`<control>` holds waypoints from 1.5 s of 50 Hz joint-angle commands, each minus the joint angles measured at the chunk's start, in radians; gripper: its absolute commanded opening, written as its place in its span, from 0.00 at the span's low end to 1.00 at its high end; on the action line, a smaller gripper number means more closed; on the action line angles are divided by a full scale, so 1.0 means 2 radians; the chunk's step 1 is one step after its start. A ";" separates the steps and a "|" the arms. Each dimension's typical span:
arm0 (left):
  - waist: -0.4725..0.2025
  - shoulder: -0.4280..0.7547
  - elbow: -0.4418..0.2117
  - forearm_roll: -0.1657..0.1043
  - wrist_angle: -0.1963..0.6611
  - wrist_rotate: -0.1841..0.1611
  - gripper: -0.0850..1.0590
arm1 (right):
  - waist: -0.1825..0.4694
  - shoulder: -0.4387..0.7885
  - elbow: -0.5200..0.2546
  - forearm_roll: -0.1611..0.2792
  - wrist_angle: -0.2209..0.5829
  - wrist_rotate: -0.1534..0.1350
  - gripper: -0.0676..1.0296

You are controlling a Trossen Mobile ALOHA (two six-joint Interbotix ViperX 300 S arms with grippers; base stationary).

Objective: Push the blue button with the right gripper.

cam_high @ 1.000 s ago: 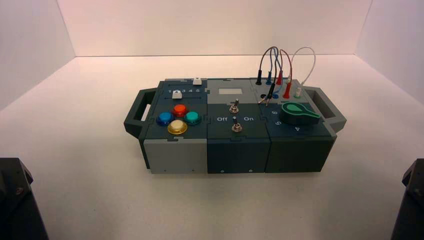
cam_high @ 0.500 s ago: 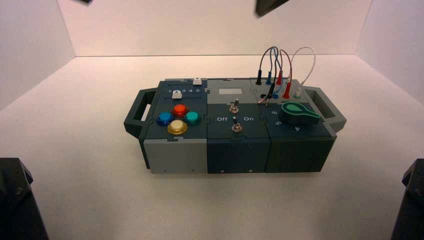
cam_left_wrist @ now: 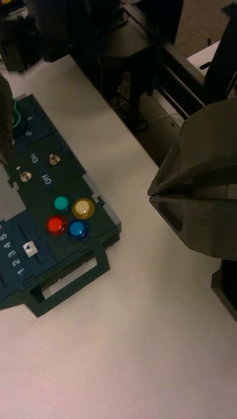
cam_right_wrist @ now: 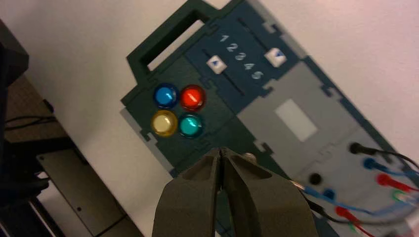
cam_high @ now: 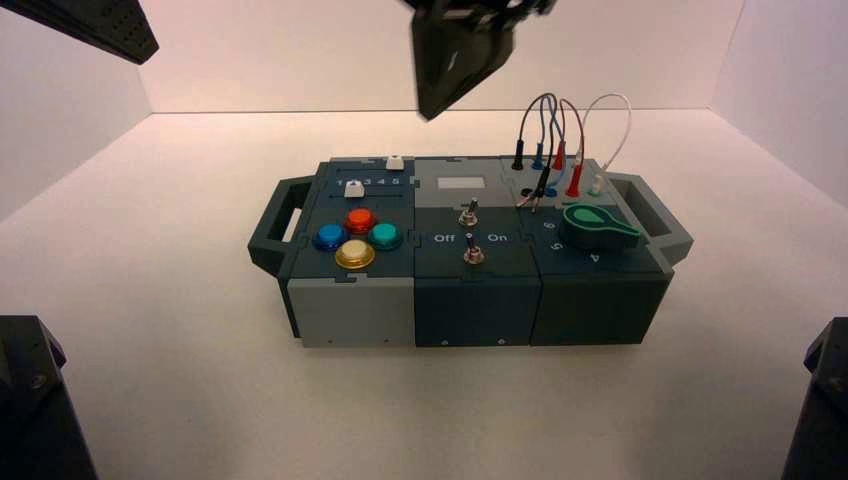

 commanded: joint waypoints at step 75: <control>-0.002 0.077 -0.027 0.002 0.005 0.012 0.05 | 0.071 0.186 -0.064 0.011 -0.107 0.001 0.04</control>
